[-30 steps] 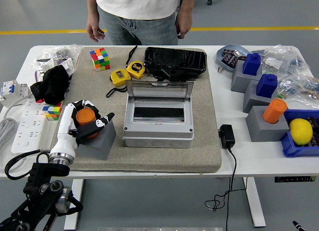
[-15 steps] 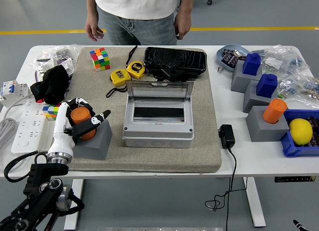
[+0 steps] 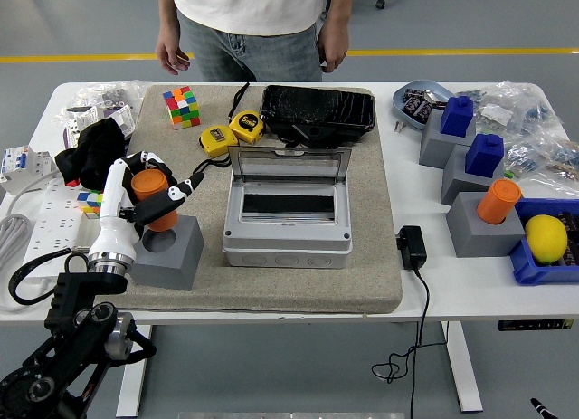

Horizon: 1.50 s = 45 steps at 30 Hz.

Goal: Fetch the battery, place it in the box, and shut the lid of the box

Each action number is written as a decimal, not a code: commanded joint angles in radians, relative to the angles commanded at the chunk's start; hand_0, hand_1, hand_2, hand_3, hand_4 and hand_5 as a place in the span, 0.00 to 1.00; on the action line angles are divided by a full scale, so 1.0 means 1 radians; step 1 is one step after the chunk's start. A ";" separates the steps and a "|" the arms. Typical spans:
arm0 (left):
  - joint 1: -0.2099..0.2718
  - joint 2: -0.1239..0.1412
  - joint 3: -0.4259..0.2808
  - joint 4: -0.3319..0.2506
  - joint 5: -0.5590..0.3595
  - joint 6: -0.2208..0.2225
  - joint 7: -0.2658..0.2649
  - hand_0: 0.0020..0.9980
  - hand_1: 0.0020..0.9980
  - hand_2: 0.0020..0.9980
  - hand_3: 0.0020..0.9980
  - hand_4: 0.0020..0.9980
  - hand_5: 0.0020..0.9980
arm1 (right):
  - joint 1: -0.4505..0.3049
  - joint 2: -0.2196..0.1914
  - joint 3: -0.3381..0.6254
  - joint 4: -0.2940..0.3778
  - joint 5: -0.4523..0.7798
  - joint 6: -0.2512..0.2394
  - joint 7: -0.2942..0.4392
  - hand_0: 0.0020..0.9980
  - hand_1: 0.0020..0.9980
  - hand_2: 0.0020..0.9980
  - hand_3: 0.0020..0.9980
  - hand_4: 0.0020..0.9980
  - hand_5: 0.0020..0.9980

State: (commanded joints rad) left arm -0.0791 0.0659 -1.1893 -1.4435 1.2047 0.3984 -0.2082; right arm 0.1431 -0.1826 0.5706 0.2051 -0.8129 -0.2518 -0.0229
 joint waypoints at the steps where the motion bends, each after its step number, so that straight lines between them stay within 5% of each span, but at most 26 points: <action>1: -0.007 0.004 0.002 -0.005 0.008 -0.004 0.003 0.02 0.00 0.01 0.00 0.95 0.00 | 0.000 0.000 -0.001 0.000 0.001 0.000 0.000 0.89 0.87 0.83 0.83 1.00 1.00; 8: -0.048 0.051 0.038 -0.091 0.111 -0.020 0.037 0.02 0.00 0.00 0.00 0.91 0.04 | 0.002 -0.002 -0.013 -0.003 0.010 0.000 -0.001 0.89 0.87 0.83 0.83 1.00 1.00; 17: -0.134 0.151 0.231 -0.257 0.446 -0.034 0.096 0.02 0.00 0.00 0.00 0.90 0.10 | 0.011 -0.009 -0.018 -0.002 0.012 0.002 0.000 0.89 0.87 0.83 0.83 1.00 1.00; 18: -0.144 0.157 0.258 -0.265 0.482 -0.035 0.097 0.02 0.00 0.00 0.00 0.90 0.10 | 0.011 -0.009 -0.019 -0.001 0.012 0.002 0.000 0.89 0.87 0.83 0.83 1.00 1.00; 19: -0.152 0.161 0.281 -0.269 0.517 -0.036 0.097 0.02 0.00 0.00 0.00 0.93 0.30 | 0.011 -0.010 -0.019 -0.001 0.012 0.002 0.000 0.89 0.87 0.83 0.83 1.00 1.00; 25: -0.243 0.176 0.452 -0.240 0.634 -0.040 0.094 0.02 0.00 0.00 0.00 0.94 0.36 | 0.010 -0.012 -0.029 -0.002 0.017 0.001 -0.001 0.89 0.87 0.83 0.83 1.00 1.00; 32: -0.331 0.146 0.583 -0.122 0.600 -0.025 0.073 0.02 0.00 0.00 0.00 0.93 0.39 | 0.015 -0.015 -0.033 -0.002 0.018 0.001 -0.001 0.89 0.87 0.83 0.83 1.00 1.00; 45: -0.451 0.024 0.623 0.174 0.557 0.026 0.027 0.03 0.00 0.00 0.00 0.93 0.43 | 0.021 -0.010 -0.049 -0.002 0.022 0.001 -0.004 0.89 0.87 0.83 0.83 1.00 1.00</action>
State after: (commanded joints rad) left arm -0.5306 0.0903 -0.5662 -1.2697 1.7622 0.4248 -0.1808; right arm 0.1637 -0.1927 0.5214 0.2028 -0.7905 -0.2505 -0.0269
